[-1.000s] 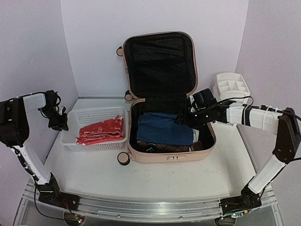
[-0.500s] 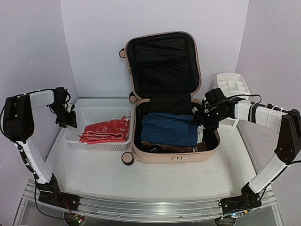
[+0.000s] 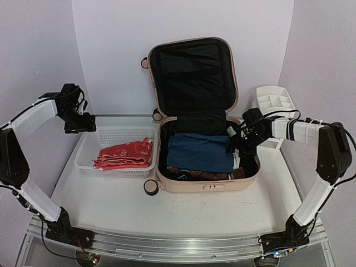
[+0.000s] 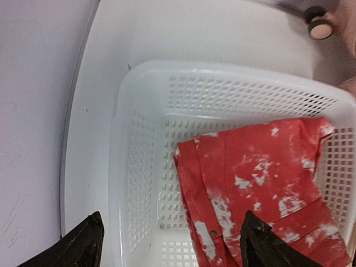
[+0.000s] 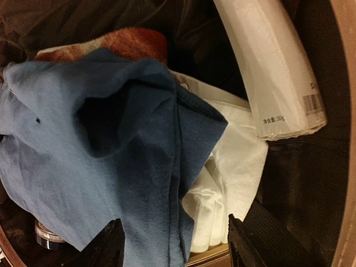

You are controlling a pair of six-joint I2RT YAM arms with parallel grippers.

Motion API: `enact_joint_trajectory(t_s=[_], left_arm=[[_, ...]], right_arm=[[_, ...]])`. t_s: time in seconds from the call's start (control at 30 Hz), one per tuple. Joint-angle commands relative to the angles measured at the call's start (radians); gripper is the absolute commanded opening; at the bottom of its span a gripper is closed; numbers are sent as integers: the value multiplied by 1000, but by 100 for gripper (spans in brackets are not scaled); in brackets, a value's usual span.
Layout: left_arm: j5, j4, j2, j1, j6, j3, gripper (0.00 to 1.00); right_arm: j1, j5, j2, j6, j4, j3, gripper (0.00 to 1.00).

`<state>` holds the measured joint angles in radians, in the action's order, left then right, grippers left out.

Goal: Open, take out, and arrange the luggage

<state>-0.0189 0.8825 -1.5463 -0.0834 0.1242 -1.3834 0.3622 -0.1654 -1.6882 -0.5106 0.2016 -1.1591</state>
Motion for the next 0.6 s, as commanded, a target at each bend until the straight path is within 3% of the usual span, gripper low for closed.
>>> enact_joint_trajectory(t_s=[0.0,0.3,0.4,0.5,0.57], left_arm=[[-52,7,125,-45,98,-61,86],[8,9,169,-233,213,-73,86],[52,3,142,-272,243,-82,87],[100,-56,141,-277,304,-56,99],[100,-118,155,-274,368,-19,100]], right_arm=[[-9,-38,-42,-14,30,-50,61],[-8,-132,-109,-44,-7,-96,34],[-8,-143,-99,-50,-12,-97,17],[-9,-140,-68,-54,-25,-87,0],[-8,-133,-44,-54,-34,-80,0]])
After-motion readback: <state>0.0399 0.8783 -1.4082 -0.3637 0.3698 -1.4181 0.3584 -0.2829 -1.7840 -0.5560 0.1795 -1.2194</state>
